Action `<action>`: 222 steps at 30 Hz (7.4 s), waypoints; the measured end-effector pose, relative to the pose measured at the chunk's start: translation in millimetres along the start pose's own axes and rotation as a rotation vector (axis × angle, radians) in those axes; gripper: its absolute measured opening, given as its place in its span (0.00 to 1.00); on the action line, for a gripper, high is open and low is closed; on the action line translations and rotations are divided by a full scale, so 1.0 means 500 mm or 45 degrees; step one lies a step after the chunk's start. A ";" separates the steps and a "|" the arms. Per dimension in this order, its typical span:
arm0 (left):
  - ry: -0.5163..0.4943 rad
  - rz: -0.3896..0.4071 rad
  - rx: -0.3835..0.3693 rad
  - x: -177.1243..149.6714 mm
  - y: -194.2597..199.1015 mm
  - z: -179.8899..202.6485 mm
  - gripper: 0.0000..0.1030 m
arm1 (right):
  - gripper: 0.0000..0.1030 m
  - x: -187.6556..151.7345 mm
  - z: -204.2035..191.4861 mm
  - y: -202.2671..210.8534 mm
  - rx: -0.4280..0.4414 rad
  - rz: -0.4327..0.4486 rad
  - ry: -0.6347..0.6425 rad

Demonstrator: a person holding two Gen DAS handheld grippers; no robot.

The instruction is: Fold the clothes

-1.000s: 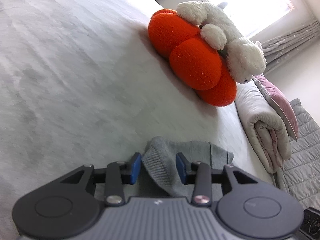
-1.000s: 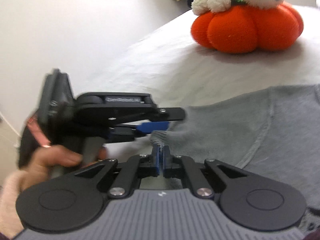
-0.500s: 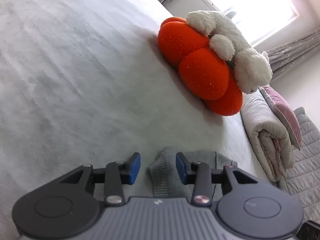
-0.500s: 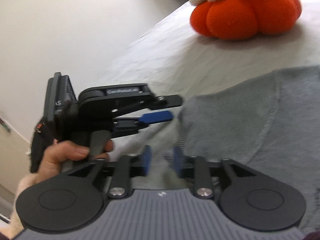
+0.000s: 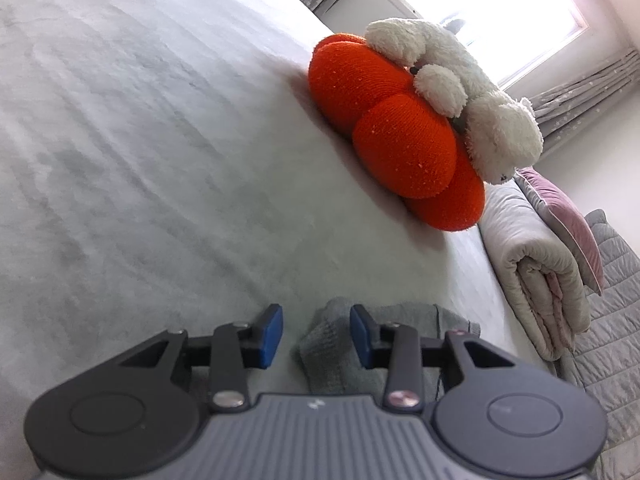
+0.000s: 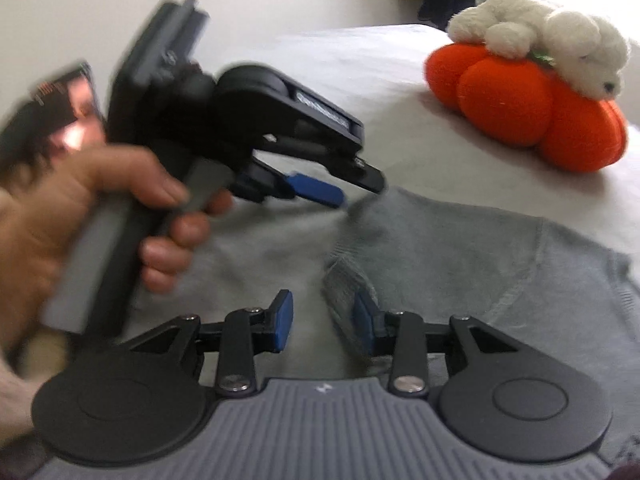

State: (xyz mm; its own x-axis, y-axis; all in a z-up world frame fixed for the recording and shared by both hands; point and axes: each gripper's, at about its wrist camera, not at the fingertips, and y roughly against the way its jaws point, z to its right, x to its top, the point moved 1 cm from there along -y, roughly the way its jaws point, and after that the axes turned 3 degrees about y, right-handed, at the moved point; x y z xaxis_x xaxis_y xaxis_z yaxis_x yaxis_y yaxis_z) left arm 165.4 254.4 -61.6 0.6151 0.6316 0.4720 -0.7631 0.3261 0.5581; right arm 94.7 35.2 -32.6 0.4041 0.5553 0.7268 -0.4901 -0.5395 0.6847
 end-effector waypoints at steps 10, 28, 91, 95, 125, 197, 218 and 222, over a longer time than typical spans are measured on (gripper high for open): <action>0.083 -0.102 -0.008 0.015 0.013 0.000 0.49 | 0.06 -0.006 0.050 0.027 0.032 0.106 -0.133; 0.597 -0.342 -0.267 -0.029 -0.013 -0.044 0.50 | 0.06 0.004 0.136 0.091 0.262 0.237 -0.457; -0.529 -0.022 0.101 -0.095 -0.001 0.164 0.35 | 0.46 -0.319 0.401 0.370 -0.397 0.129 -0.959; -0.612 -0.077 0.066 -0.131 0.019 0.211 0.35 | 0.46 -0.360 0.403 0.402 -0.430 0.115 -1.000; -0.801 -0.262 0.261 -0.396 0.314 0.193 0.82 | 0.67 -0.509 0.248 0.602 -0.606 0.036 -1.176; -0.830 -0.231 -0.171 -0.516 0.311 0.221 0.31 | 0.40 -0.515 0.143 0.621 -0.497 0.068 -1.023; -0.751 -0.201 -0.033 -0.448 0.280 0.251 0.32 | 0.41 -0.546 0.218 0.562 -0.655 0.003 -1.030; -0.768 -0.223 -0.022 -0.427 0.262 0.297 0.47 | 0.42 -0.558 0.252 0.596 -0.640 0.060 -1.136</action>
State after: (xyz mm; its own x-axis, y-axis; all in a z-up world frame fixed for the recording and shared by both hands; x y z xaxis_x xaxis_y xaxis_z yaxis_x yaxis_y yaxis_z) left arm -36.4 57.8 12.4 0.7312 0.0613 0.6794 -0.6408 0.4033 0.6533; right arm -66.7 -360.3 -24.7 0.7030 -0.2437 0.6682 -0.7042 -0.1072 0.7018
